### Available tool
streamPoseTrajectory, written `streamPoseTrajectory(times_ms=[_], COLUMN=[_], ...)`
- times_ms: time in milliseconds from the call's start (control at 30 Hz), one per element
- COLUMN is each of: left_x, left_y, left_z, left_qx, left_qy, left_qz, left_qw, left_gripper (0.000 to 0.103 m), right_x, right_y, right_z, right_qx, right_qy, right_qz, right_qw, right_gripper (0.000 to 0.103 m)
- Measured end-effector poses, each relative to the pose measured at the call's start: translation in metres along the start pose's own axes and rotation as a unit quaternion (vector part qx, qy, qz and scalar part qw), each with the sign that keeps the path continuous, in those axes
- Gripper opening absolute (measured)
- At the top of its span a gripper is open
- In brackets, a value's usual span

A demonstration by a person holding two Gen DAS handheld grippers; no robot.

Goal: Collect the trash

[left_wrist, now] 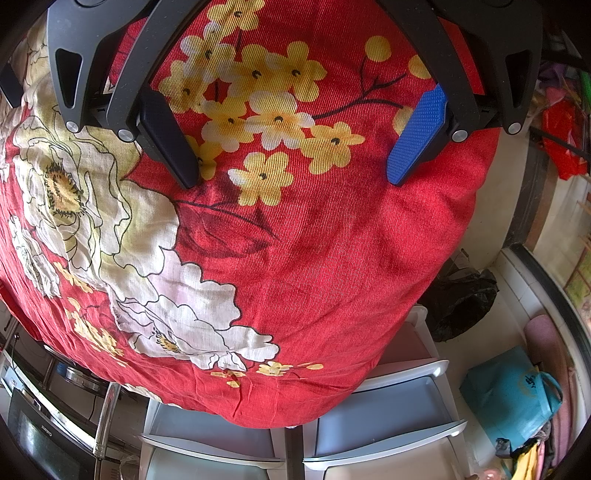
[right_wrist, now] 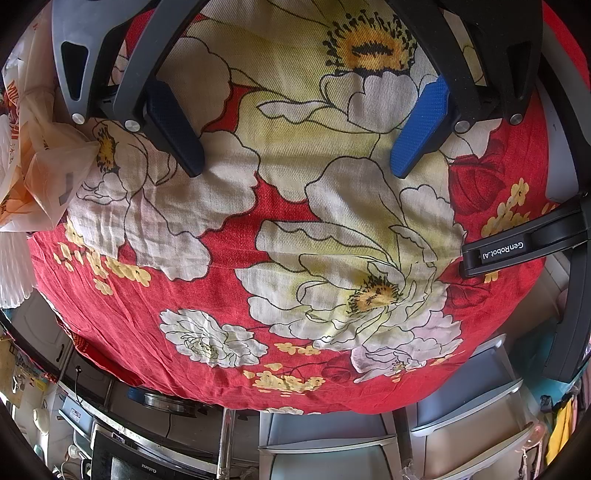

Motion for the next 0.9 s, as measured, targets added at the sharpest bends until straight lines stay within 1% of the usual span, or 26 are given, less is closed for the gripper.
streamPoseTrajectory(times_ms=[367,467,833,900], left_x=[-0.0002,0.0003,-0.0003,-0.0011], left_y=[-0.0007,0.0003,-0.0025,-0.0001], left_z=[-0.0001,0.0000,0.0001,-0.0004], left_qx=[-0.001,0.004,-0.003,-0.001], left_qy=[0.000,0.001,-0.002,0.000], left_qz=[-0.001,0.004,-0.005,-0.002], left_qw=[1.0000,1.0000,1.0000,1.0000], left_gripper=[0.094,0.094,0.094,0.094], right_x=[0.0002,0.0002,0.0002,0.0001], right_y=[0.0005,0.0003,0.0005,0.0000], right_z=[0.0003,0.0003,0.0003,0.0002], right_qx=[0.000,0.000,0.000,0.000], right_qy=[0.000,0.000,0.000,0.000], right_qz=[0.000,0.000,0.000,0.000], right_qw=[1.000,1.000,1.000,1.000], right_gripper=[0.098,0.098,0.098,0.098])
Point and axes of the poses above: each gripper's, at about its wrist camera, not at the fingertips, and x roughly against the way its jaws point, y to its left, z to its underside, the point moved 3 cm from there along -x, roughly the way its jaws point, and after that the axes turned 3 degrees about x, right-handed, at the moved point
